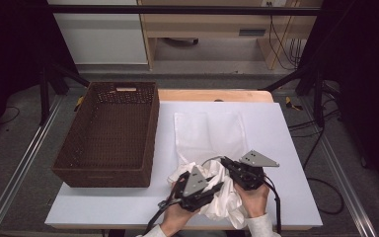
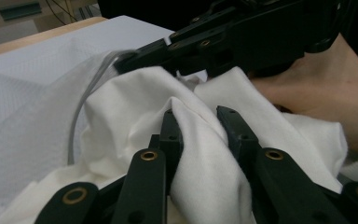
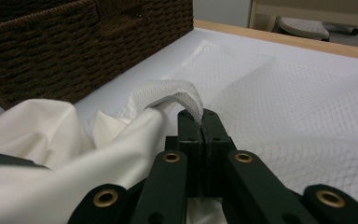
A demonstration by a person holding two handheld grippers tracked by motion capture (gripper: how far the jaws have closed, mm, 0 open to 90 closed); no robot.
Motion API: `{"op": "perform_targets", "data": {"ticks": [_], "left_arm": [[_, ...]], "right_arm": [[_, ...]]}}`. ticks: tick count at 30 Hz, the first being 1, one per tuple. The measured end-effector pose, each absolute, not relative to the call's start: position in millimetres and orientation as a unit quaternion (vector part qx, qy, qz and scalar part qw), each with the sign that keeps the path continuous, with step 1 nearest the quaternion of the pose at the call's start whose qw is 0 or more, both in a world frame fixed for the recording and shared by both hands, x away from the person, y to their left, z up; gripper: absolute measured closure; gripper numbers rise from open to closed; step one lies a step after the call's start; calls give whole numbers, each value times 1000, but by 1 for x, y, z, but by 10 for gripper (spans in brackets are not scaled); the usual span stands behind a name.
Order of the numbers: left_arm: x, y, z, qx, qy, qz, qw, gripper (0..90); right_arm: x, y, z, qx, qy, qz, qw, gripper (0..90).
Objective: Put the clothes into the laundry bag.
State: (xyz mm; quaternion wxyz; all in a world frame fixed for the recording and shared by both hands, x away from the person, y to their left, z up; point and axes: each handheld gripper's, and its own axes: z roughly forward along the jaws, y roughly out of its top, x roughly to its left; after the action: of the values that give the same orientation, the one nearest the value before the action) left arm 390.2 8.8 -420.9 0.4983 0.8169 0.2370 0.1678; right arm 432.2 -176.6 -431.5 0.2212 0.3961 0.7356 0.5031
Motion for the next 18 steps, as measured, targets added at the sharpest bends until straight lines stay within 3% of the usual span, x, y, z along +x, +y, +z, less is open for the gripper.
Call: {"op": "perform_targets", "data": {"ticks": [8, 15, 18], "left_arm": [[419, -17, -441, 847, 253, 188, 429, 709], [436, -13, -449, 837, 277, 185, 435, 690], [431, -8, -448, 828, 284, 197, 441, 588]], "right_arm": [[431, -187, -427, 403, 725, 511, 227, 891], [428, -184, -424, 391, 729, 514, 227, 890], [429, -185, -426, 393, 729, 512, 227, 890]]}}
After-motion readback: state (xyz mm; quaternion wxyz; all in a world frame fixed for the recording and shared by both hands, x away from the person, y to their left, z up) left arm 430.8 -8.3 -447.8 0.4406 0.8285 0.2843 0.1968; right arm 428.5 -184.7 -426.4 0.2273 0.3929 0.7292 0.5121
